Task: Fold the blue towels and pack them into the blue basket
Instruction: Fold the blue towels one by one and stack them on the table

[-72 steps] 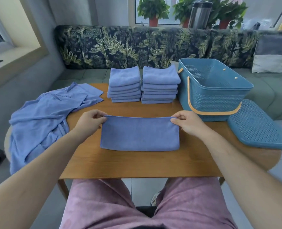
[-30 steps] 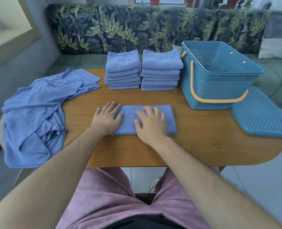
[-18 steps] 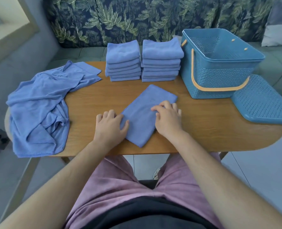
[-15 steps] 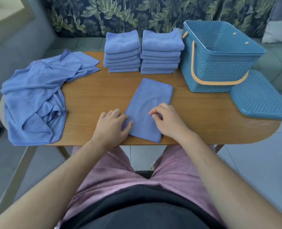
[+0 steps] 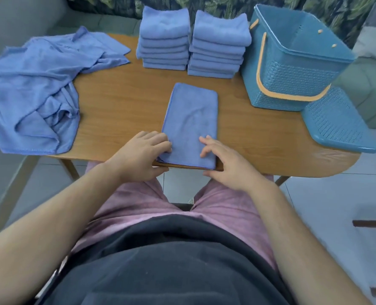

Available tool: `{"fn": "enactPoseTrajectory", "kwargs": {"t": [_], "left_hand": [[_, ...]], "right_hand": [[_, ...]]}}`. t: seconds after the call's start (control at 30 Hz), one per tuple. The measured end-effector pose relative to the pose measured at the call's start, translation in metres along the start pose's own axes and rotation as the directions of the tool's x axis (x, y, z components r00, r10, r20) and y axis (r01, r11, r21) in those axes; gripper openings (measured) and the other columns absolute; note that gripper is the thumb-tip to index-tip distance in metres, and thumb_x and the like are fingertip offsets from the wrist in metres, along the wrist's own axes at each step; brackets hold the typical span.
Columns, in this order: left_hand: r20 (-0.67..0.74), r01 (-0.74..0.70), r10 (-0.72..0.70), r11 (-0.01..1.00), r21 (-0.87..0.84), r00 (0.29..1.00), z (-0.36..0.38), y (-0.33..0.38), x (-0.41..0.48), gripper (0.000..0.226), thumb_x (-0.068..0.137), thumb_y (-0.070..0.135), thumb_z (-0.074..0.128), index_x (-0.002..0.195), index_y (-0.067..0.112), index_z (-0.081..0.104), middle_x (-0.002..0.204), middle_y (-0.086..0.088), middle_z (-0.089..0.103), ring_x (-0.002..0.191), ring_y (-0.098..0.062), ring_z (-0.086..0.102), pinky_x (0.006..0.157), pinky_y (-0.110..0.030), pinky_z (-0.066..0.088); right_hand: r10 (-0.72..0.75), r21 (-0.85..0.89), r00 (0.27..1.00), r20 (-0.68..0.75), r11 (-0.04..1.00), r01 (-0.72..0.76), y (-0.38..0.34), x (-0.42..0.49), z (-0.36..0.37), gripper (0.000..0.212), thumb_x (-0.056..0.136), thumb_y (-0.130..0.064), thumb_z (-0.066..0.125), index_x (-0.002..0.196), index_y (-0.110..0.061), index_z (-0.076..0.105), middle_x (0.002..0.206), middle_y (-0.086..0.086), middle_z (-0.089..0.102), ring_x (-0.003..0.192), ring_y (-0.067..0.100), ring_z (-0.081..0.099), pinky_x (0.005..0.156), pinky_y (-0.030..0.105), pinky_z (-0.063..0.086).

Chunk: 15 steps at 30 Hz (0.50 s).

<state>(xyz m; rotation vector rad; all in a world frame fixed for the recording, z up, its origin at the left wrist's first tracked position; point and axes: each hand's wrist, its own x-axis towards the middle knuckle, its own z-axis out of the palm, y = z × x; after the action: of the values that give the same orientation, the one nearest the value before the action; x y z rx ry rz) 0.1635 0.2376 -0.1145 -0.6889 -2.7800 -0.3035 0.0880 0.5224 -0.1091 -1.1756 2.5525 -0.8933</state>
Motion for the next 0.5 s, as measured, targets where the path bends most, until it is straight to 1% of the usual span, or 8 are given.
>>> {"fn": "enactPoseTrajectory", "kwargs": {"t": [0.07, 0.17, 0.23, 0.3, 0.37, 0.43, 0.5], "left_hand": [[-0.010, 0.000, -0.001, 0.999, -0.051, 1.000, -0.003, 0.003, -0.002, 0.034, 0.073, 0.040, 0.064, 0.100, 0.019, 0.062, 0.101, 0.004, 0.059, 0.091, -0.024, 0.057, 0.073, -0.041, 0.043], [-0.017, -0.003, 0.001, 0.985, -0.170, 1.000, -0.004, 0.002, -0.005, 0.018, 0.078, 0.026, 0.066, 0.094, 0.019, 0.063, 0.095, 0.007, 0.060, 0.084, -0.023, 0.057, 0.071, -0.043, 0.046], [-0.019, 0.031, -0.037, 0.960, -0.277, 0.999, -0.008, 0.003, -0.008, 0.014, 0.081, 0.020, 0.068, 0.095, 0.019, 0.065, 0.094, 0.006, 0.063, 0.086, -0.022, 0.062, 0.074, -0.042, 0.049], [-0.029, 0.113, -0.134, 0.921, -0.372, 0.991, -0.018, 0.007, -0.011, 0.011, 0.084, 0.021, 0.070, 0.094, 0.019, 0.066, 0.092, 0.008, 0.067, 0.089, -0.018, 0.066, 0.075, -0.040, 0.052], [-0.015, 0.210, -0.251, 0.840, -0.499, 0.968, -0.027, 0.009, -0.013, 0.010, 0.086, 0.023, 0.076, 0.092, 0.020, 0.068, 0.088, 0.006, 0.070, 0.085, -0.013, 0.066, 0.077, -0.036, 0.052], [0.030, 0.280, -0.345, 0.705, -0.651, 0.938, -0.033, 0.012, -0.013, 0.010, 0.086, 0.020, 0.079, 0.089, 0.019, 0.070, 0.084, 0.001, 0.070, 0.079, -0.014, 0.065, 0.076, -0.030, 0.051], [0.031, 0.292, -0.423, 0.570, -0.768, 0.906, -0.039, 0.015, -0.013, 0.012, 0.084, 0.018, 0.080, 0.089, 0.014, 0.070, 0.079, 0.000, 0.069, 0.074, -0.013, 0.063, 0.071, -0.022, 0.049]], "right_hand": [[0.017, 0.082, 1.000, 0.001, 0.997, -0.017, -0.001, -0.004, -0.002, 0.033, 0.081, -0.011, 0.082, 0.105, -0.020, 0.061, 0.155, -0.010, 0.044, 0.147, -0.003, 0.027, 0.120, 0.027, 0.027], [0.029, 0.177, 0.998, -0.049, 0.984, -0.020, -0.001, -0.008, -0.006, 0.018, 0.087, -0.009, 0.078, 0.101, -0.015, 0.070, 0.143, -0.007, 0.058, 0.140, -0.003, 0.041, 0.118, 0.024, 0.031], [0.049, 0.224, 0.995, -0.091, 0.974, -0.027, 0.001, -0.009, -0.008, 0.016, 0.086, -0.008, 0.078, 0.100, -0.014, 0.072, 0.132, -0.006, 0.065, 0.133, -0.001, 0.049, 0.116, 0.028, 0.036], [0.081, 0.296, 0.991, -0.111, 0.954, -0.045, 0.000, -0.009, -0.011, 0.017, 0.087, -0.010, 0.077, 0.100, -0.019, 0.073, 0.121, -0.007, 0.070, 0.126, 0.003, 0.058, 0.112, 0.035, 0.042], [0.133, 0.366, 0.987, -0.091, 0.926, -0.091, -0.005, -0.009, -0.016, 0.016, 0.088, -0.015, 0.076, 0.100, -0.024, 0.073, 0.110, -0.007, 0.074, 0.112, 0.009, 0.066, 0.105, 0.035, 0.048], [0.159, 0.448, 0.986, -0.056, 0.886, -0.117, -0.013, -0.011, -0.023, 0.012, 0.089, -0.015, 0.075, 0.099, -0.022, 0.073, 0.103, -0.004, 0.075, 0.098, 0.011, 0.069, 0.095, 0.031, 0.052], [0.160, 0.502, 0.986, -0.040, 0.857, -0.119, -0.020, -0.012, -0.028, 0.011, 0.090, -0.016, 0.073, 0.101, -0.017, 0.072, 0.102, -0.002, 0.076, 0.094, 0.013, 0.070, 0.090, 0.028, 0.054]]}}
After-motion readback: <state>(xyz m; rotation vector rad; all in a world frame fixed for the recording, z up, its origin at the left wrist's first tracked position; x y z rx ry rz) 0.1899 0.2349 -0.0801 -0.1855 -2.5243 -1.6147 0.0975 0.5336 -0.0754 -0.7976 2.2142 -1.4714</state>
